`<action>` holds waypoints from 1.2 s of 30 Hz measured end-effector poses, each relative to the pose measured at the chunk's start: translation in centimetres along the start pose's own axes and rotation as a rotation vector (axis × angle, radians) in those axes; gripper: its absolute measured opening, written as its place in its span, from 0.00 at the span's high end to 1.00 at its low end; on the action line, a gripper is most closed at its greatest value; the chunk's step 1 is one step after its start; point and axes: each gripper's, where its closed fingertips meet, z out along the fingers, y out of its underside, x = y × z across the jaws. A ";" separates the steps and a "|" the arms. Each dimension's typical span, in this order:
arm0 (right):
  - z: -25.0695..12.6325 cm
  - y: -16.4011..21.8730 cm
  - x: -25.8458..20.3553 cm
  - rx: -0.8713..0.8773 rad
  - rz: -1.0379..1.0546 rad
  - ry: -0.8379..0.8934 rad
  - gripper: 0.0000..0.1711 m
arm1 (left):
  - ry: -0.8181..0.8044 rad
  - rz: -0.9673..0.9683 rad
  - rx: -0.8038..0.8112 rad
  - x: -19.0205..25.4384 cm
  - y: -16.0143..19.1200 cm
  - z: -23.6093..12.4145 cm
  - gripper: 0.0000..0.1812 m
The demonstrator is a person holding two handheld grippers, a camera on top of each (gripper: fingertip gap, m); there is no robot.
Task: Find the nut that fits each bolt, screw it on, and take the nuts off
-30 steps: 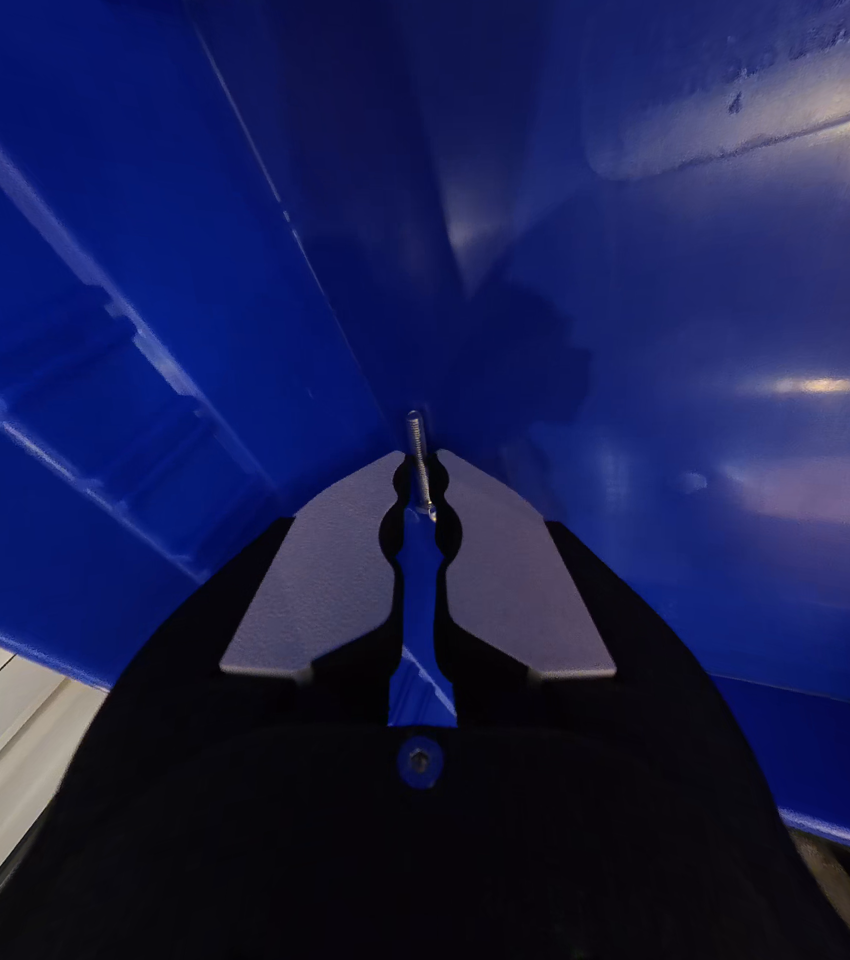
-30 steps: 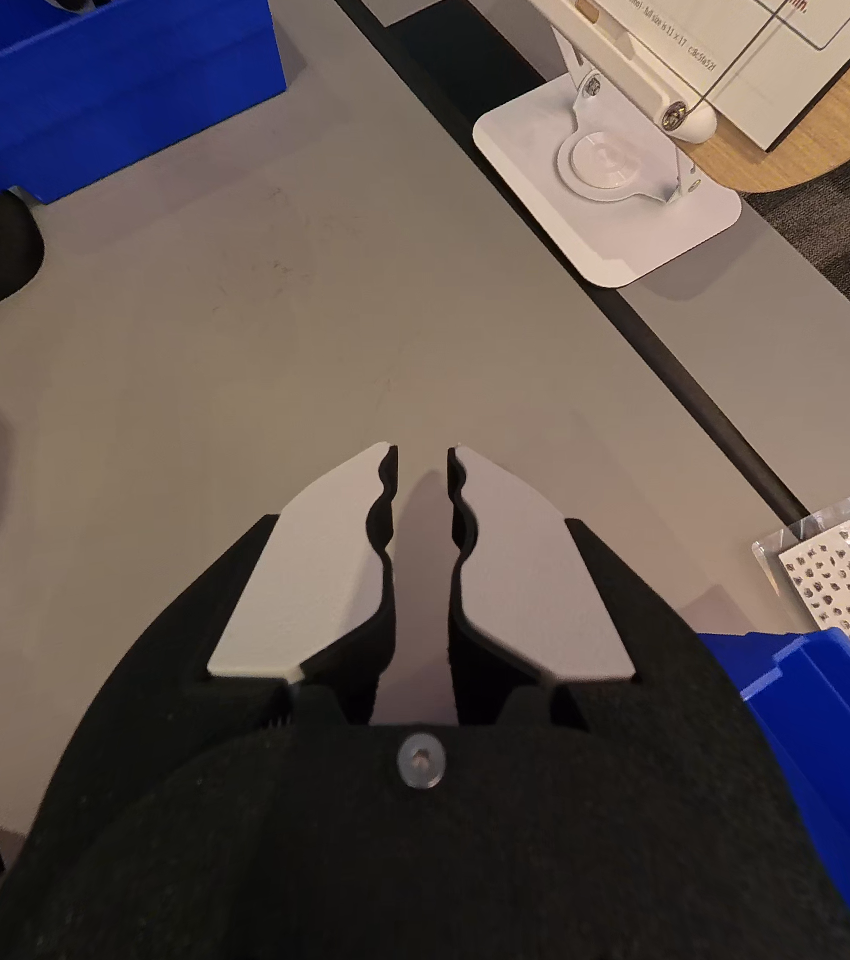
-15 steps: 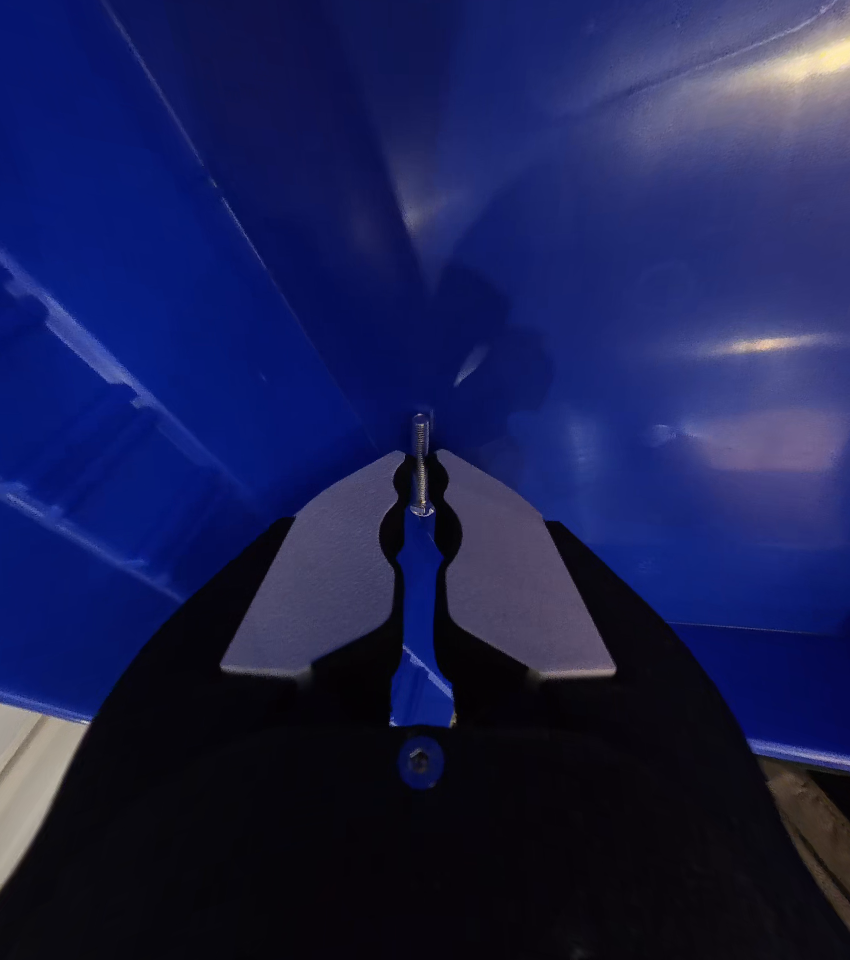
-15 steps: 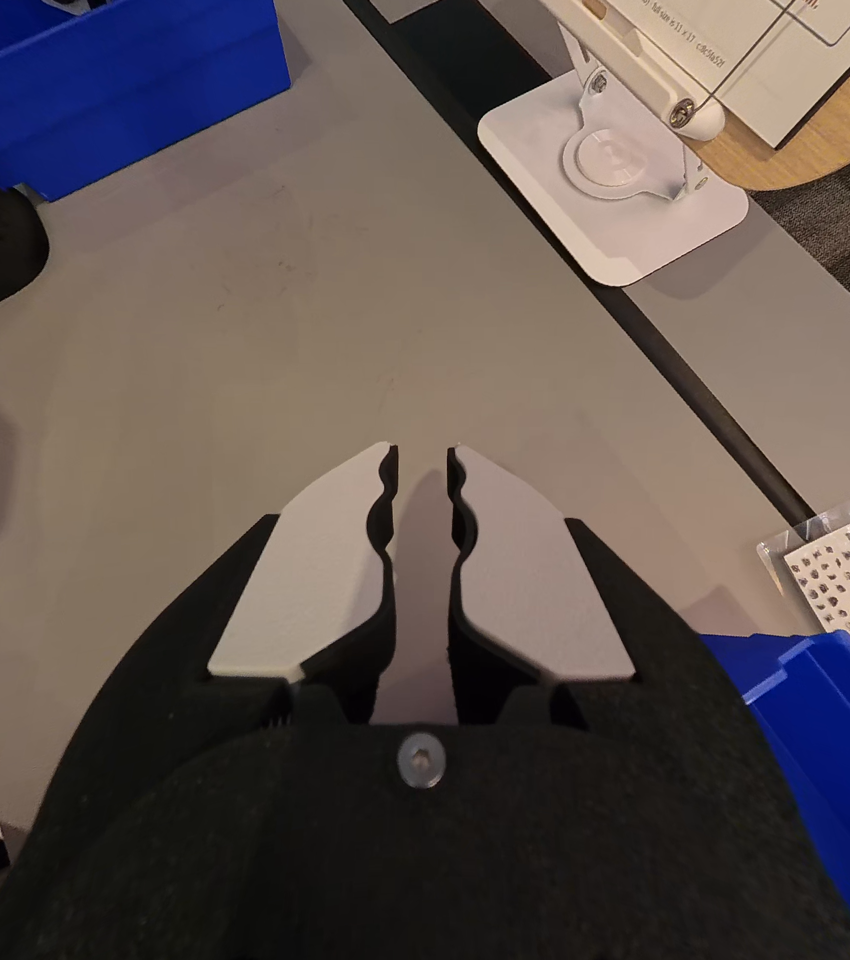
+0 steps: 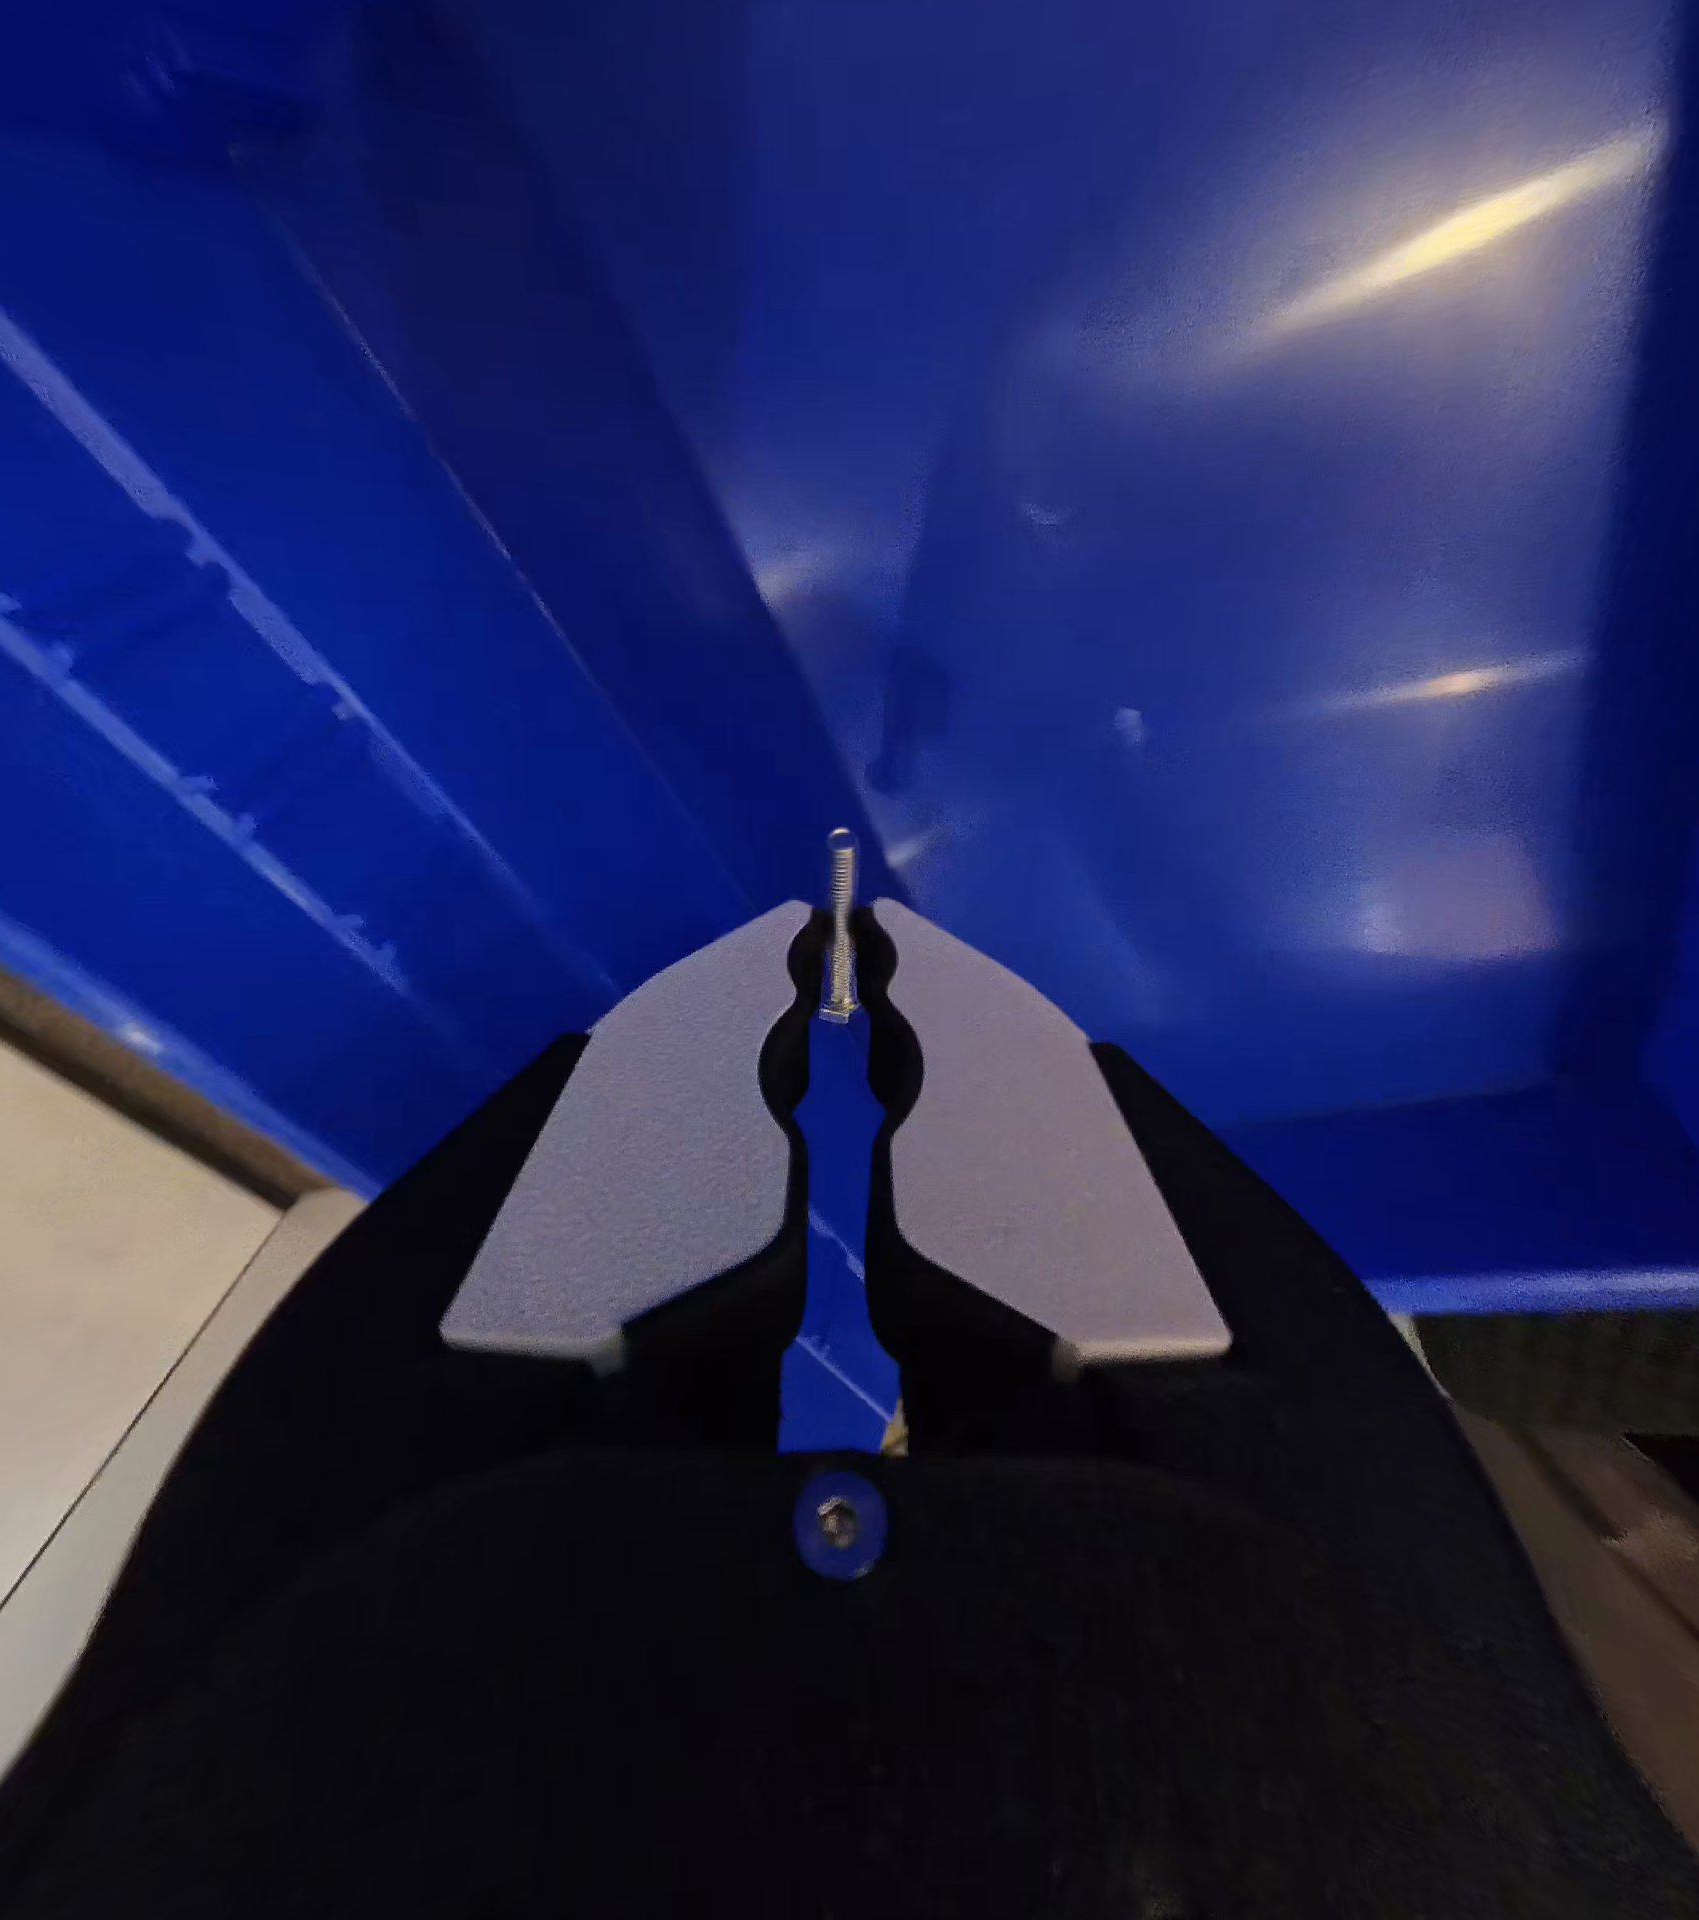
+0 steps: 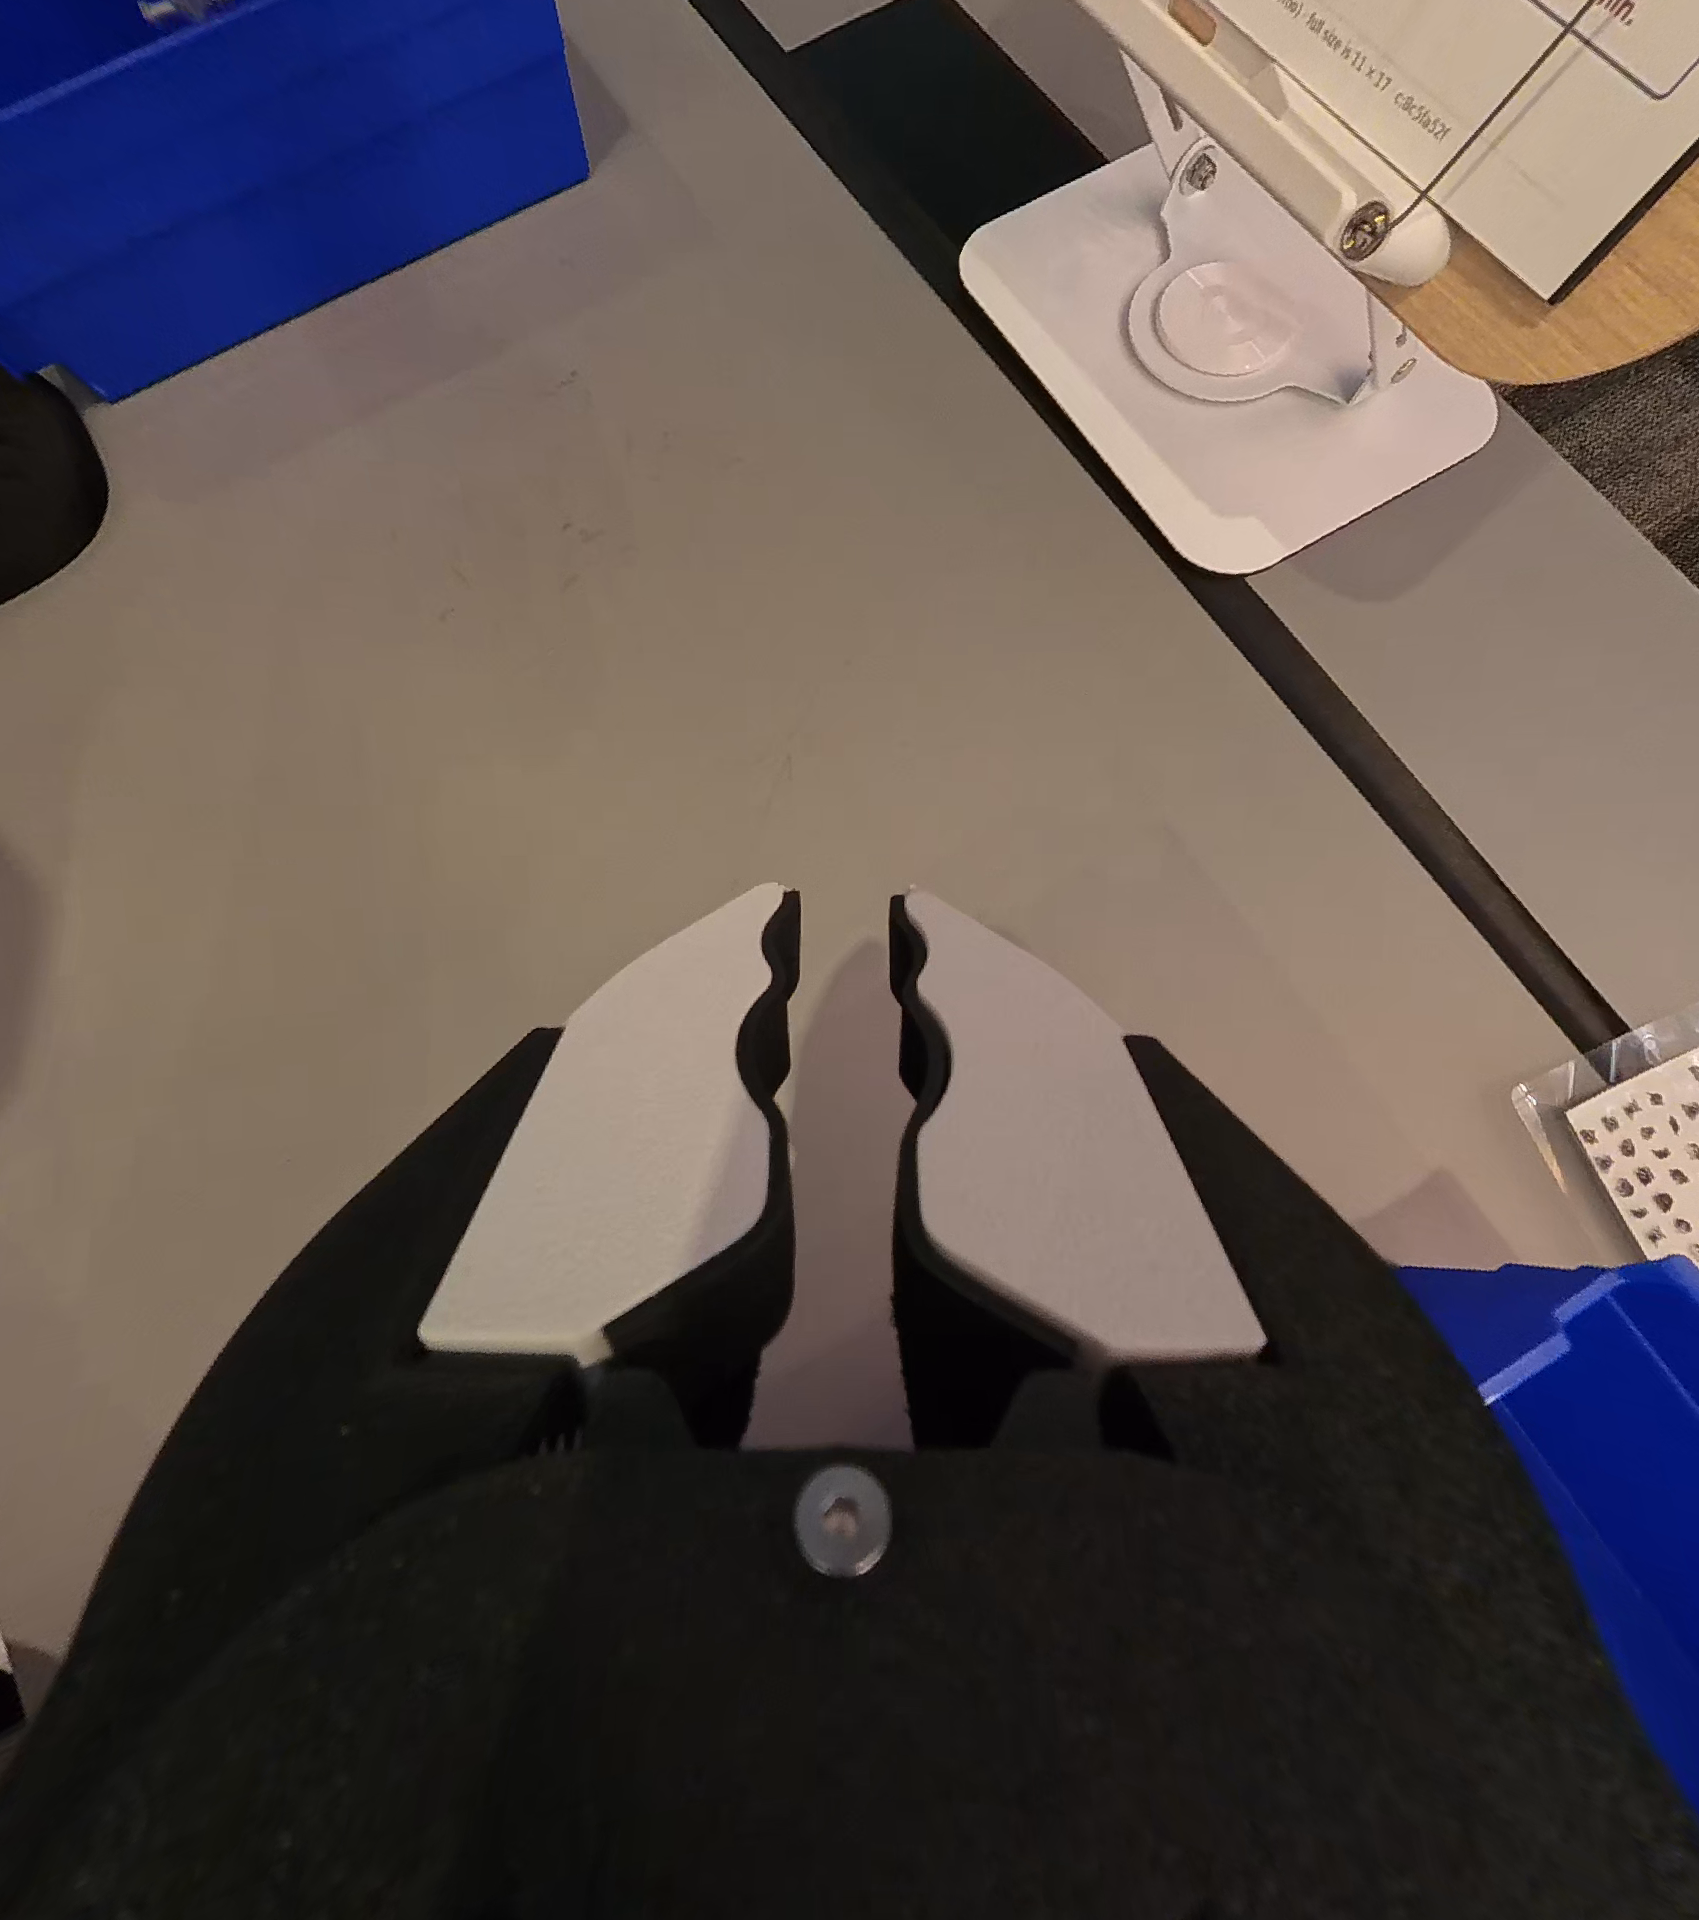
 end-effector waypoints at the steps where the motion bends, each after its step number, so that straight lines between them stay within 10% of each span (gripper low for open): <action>1: 0.0 0.0 0.0 0.001 0.002 0.001 0.91 | 0.028 0.011 0.040 0.6 -0.2 -1.0 0.97; 13: 0.5 0.4 -0.1 -0.027 0.003 -0.012 0.91 | 0.275 0.521 0.430 22.8 -7.2 -17.8 0.97; 22: -1.2 2.9 1.3 -0.082 0.049 0.041 0.91 | 0.476 0.606 0.385 39.9 -15.8 -14.4 0.97; 36: 0.0 3.5 1.9 -0.122 0.056 0.026 0.91 | 0.818 0.216 0.278 43.4 -18.8 -9.2 0.97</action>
